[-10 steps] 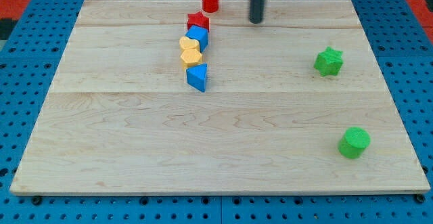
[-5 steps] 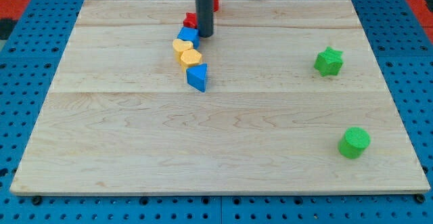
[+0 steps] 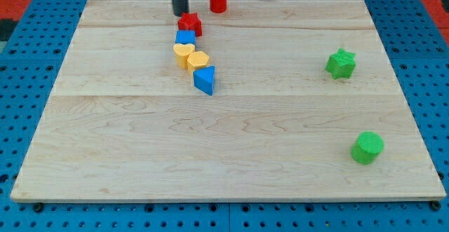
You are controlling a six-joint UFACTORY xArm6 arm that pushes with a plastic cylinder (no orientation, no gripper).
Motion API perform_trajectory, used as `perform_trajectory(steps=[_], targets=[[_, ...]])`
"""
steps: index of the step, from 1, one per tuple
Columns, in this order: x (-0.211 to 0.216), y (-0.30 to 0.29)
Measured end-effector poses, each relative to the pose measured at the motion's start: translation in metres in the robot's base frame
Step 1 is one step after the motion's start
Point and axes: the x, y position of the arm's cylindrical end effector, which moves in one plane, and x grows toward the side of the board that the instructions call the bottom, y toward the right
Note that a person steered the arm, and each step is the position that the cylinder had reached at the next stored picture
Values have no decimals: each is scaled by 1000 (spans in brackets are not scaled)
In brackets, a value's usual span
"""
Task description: Push the red star towards the top right side of the blue cube
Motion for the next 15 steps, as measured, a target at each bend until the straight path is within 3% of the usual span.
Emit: perform_trajectory(steps=[2, 3, 4, 5, 7, 12, 14, 15], targets=[[23, 18], [25, -33], [74, -46], [101, -4], [106, -41], [115, 23], [95, -31], [84, -27]])
